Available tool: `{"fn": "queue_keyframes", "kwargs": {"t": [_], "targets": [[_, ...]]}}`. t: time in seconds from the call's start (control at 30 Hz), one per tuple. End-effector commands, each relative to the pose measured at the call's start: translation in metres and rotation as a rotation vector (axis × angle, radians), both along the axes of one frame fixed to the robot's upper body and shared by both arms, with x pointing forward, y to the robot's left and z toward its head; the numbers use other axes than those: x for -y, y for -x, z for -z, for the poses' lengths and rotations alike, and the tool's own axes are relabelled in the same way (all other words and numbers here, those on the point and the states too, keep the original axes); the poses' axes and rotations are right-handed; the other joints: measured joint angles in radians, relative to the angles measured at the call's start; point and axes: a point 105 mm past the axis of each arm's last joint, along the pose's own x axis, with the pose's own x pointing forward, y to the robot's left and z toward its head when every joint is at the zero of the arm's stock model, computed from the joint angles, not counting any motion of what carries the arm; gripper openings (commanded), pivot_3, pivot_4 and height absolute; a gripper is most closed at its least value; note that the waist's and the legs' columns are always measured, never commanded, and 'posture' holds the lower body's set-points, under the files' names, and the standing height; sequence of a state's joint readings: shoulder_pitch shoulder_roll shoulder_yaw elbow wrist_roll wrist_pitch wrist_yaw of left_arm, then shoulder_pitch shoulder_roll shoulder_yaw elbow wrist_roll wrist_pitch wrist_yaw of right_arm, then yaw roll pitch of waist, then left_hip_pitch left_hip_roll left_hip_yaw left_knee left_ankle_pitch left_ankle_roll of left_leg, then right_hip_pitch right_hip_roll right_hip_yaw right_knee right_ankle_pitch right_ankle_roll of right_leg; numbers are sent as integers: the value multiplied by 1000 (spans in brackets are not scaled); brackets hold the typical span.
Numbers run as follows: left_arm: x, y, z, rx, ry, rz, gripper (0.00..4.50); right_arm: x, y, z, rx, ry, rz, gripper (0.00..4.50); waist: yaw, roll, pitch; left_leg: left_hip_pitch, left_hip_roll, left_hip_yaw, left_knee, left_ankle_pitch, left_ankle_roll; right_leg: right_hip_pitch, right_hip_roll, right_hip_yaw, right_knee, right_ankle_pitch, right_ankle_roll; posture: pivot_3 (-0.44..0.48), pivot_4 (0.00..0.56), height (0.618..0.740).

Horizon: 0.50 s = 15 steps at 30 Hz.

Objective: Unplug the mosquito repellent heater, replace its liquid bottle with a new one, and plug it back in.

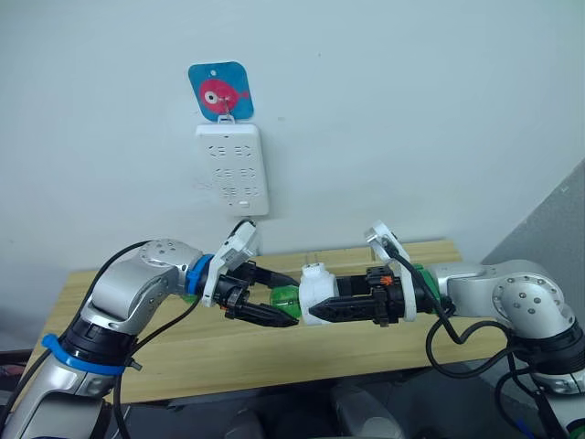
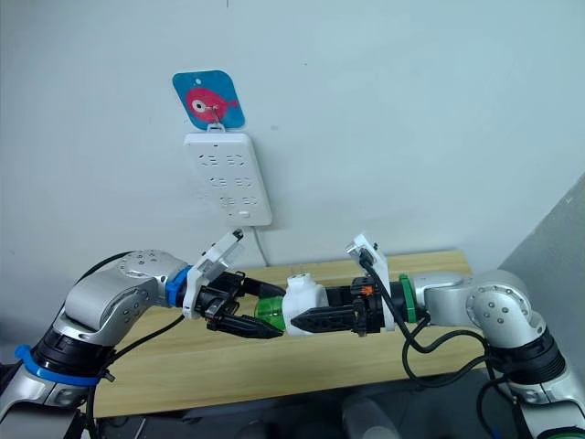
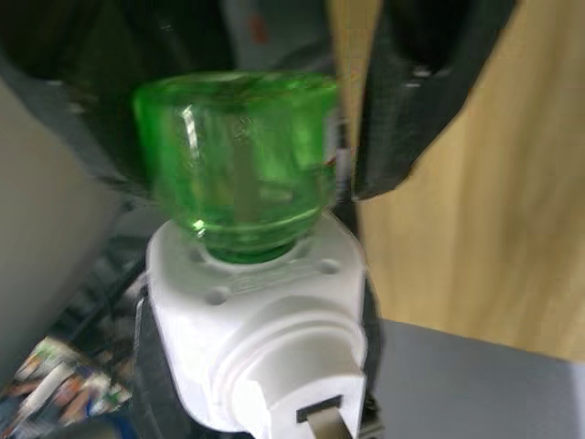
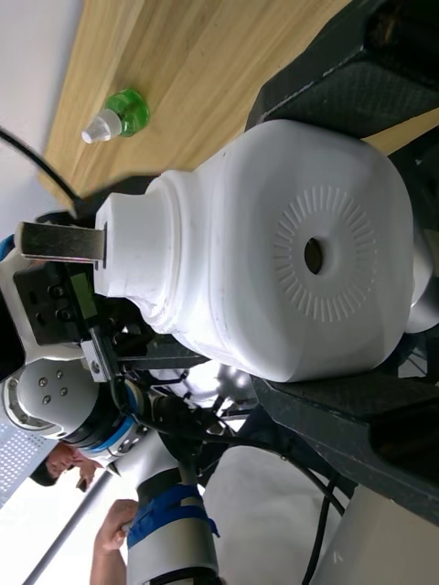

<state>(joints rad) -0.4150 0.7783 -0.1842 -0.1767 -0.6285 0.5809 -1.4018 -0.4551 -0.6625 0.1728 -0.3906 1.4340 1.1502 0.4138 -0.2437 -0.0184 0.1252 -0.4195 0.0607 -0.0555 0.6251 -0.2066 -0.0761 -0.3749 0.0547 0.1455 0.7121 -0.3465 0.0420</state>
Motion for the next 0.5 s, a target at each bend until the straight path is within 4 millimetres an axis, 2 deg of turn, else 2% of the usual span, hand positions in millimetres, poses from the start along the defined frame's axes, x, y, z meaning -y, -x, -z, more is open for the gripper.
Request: {"fn": "queue_keyframes", "kwargs": {"t": [0.03,0.13,0.27,0.37,0.5], "targets": [[-2,-5,-10,183,48,-38,4199,4,-1,-11,4,-54,9,2980,1,0,0,0,0,0,0,0,0,0,0,0,0,0,0,-201,76,740],[-4,-9,-14,369,74,-97,4210,11,-7,-9,-31,-63,54,2980,6,0,0,0,0,0,1,0,0,0,-1,1,0,0,0,-197,75,740],[-10,0,-6,611,88,-104,4210,24,-18,-6,-94,-80,137,2980,7,0,0,0,-1,2,1,0,0,1,-1,3,0,0,0,-198,73,740],[-7,7,0,711,125,-104,4210,30,-23,-5,-120,-89,176,2980,9,0,0,0,0,3,1,0,0,1,-1,3,0,0,0,-200,69,740],[5,1,0,773,181,-141,4210,32,-25,-7,-133,-100,190,2980,19,0,0,1,-1,3,3,0,0,1,-1,4,0,0,0,-203,65,740]]}}
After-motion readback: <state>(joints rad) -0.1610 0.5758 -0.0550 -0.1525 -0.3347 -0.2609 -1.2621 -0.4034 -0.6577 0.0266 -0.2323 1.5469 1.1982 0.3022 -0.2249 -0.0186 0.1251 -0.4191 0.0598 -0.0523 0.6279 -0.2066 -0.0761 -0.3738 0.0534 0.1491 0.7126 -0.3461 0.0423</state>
